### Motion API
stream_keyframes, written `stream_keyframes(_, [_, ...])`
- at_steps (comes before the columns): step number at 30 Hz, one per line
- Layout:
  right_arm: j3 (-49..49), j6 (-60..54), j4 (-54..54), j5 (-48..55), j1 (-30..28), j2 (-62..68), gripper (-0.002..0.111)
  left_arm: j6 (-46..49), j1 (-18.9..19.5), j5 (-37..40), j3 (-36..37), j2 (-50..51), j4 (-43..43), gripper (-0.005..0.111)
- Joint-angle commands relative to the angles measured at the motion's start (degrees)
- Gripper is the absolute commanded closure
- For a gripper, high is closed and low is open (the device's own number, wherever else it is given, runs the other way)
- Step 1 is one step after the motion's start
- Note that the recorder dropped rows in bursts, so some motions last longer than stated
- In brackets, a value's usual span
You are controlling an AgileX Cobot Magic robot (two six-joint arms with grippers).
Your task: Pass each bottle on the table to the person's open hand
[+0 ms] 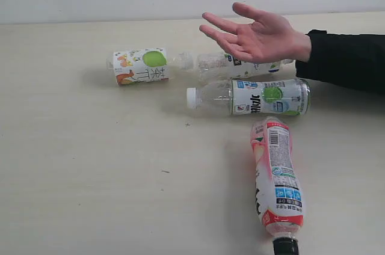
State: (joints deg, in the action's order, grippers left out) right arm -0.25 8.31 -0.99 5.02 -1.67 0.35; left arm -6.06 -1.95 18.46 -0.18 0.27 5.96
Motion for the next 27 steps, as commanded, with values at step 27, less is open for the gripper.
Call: stream_keyframes(27, [0.25, 7.05, 4.33, -13.29, -0.32, -0.35, 0.108, -0.14, 0.09, -0.19, 0.18, -0.27, -0.20, 0.104])
